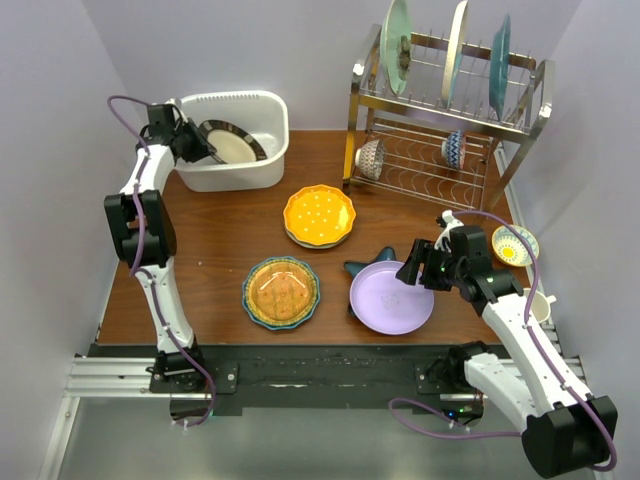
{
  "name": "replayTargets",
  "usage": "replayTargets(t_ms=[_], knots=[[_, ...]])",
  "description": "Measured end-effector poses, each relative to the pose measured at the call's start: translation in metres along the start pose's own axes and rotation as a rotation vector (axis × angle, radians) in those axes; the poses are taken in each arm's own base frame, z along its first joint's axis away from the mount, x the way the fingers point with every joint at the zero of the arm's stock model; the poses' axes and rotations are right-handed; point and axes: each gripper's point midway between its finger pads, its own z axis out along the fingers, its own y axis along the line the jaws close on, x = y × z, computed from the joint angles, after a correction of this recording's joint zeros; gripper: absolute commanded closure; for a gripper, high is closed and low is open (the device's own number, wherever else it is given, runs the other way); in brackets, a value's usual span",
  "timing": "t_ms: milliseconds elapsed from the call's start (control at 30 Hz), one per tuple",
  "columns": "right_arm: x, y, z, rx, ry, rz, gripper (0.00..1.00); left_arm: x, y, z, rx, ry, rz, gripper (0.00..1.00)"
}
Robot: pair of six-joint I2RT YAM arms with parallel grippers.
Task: Place the plates into the plastic bin on the countertop
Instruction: Place the plate in the plastic bin.
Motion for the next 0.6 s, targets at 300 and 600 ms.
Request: replayTargets(t_ms=[300, 600], knots=[[0.0, -0.0001, 0.0, 0.0, 0.0, 0.0, 0.31, 0.0027, -0.0012, 0.0015, 0.013, 0.011, -0.001, 0.6], [0.0, 0.0, -0.0001, 0.0, 0.0, 0.0, 0.31, 0.0027, -0.0081, 0.0012, 0.048, 0.015, -0.01, 0.54]])
